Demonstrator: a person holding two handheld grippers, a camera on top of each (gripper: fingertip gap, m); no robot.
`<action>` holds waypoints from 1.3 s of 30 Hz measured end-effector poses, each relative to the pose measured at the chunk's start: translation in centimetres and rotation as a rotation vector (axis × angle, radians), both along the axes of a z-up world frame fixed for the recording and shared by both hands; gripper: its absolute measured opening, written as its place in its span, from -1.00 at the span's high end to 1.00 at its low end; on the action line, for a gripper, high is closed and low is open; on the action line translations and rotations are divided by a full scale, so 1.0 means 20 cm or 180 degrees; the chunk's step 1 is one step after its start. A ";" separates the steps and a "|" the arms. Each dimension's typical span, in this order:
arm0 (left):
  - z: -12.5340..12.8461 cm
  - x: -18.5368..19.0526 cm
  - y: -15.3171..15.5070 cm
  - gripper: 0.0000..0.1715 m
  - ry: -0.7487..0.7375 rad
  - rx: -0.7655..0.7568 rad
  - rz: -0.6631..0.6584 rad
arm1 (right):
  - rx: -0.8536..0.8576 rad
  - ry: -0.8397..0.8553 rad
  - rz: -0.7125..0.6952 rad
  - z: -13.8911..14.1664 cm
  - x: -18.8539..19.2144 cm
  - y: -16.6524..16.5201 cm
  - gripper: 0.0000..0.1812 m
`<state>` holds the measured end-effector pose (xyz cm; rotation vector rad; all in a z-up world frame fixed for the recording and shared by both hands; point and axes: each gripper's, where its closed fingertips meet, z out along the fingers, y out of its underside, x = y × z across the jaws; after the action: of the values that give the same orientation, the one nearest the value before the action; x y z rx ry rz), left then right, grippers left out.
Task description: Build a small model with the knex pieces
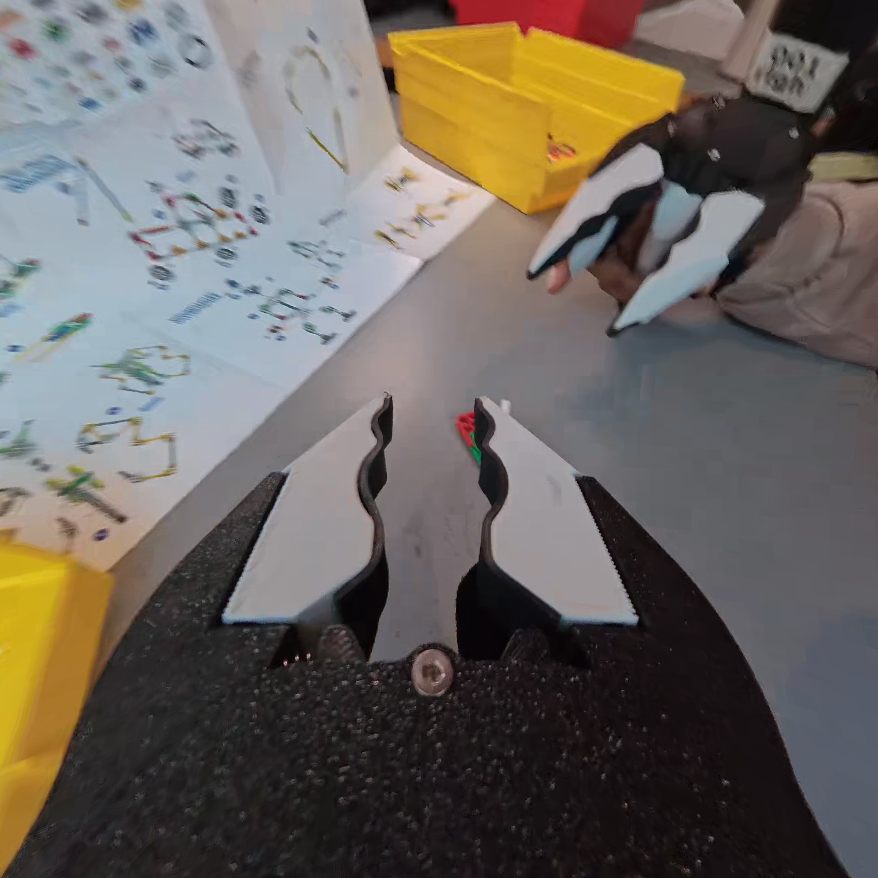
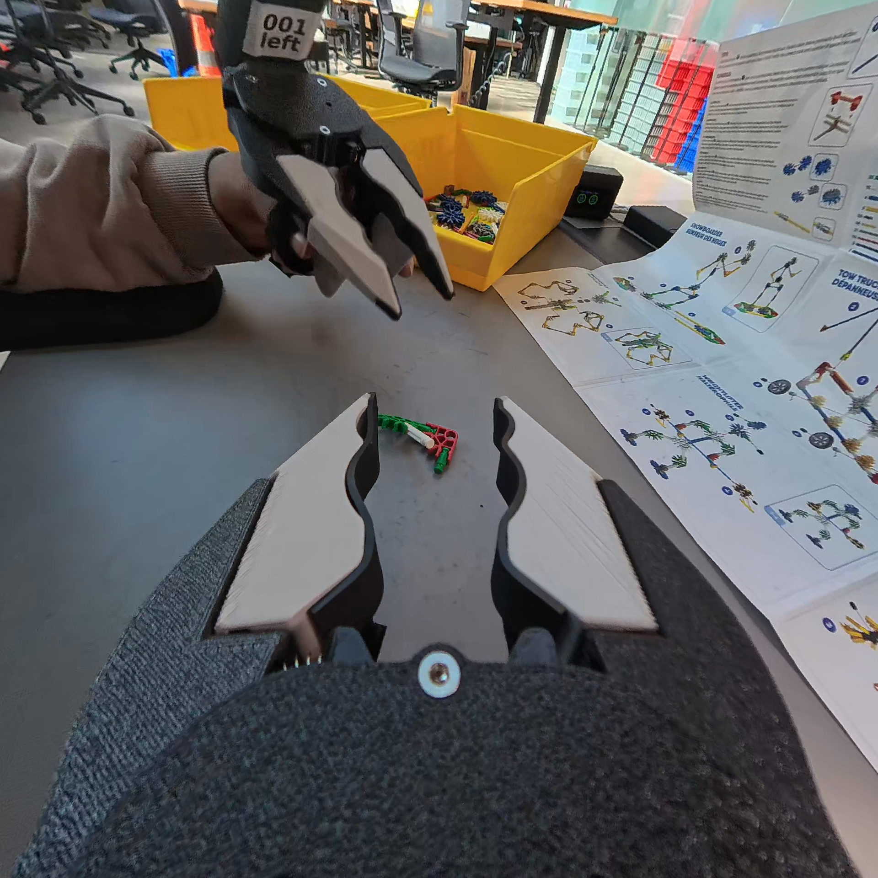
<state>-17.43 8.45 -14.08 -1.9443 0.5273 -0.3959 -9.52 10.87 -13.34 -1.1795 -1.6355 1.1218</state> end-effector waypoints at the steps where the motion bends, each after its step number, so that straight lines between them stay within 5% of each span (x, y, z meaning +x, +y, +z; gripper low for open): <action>1: -0.08 0.07 -0.01 0.57 0.0128 -0.0160 -0.0172 | 0.0049 -0.0022 -0.0015 -0.01 0.00 0.00 0.50; 7: -0.34 0.20 -0.03 0.54 0.0973 -0.0479 -0.0427 | 0.0519 -0.0216 0.0020 -0.09 0.05 0.02 0.95; 13: -0.34 0.19 0.00 0.91 0.1445 -0.0261 -0.0327 | 0.0907 -0.0503 0.0075 -0.19 0.05 0.01 0.67; 18: -0.24 0.33 -0.04 0.95 0.0830 -0.0170 -0.0651 | 0.1042 -0.0369 0.0276 -0.18 0.03 -0.09 0.56; 25: -0.16 0.44 -0.07 0.95 0.0451 -0.0020 -0.0819 | 0.0862 -0.0302 0.0412 -0.16 0.04 -0.13 0.79; 36: 0.15 0.44 -0.08 0.95 -0.1029 0.0276 -0.0818 | -0.0194 0.0098 0.0703 0.04 0.09 -0.18 0.51; 39: 0.23 0.41 -0.08 0.95 -0.1559 0.0306 -0.0807 | -0.0386 0.0240 0.0676 0.08 0.08 -0.18 0.56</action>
<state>-9.14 6.92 -9.54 -1.6129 0.4586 -0.9601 -7.98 7.36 -11.74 -1.0427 -1.6834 1.3997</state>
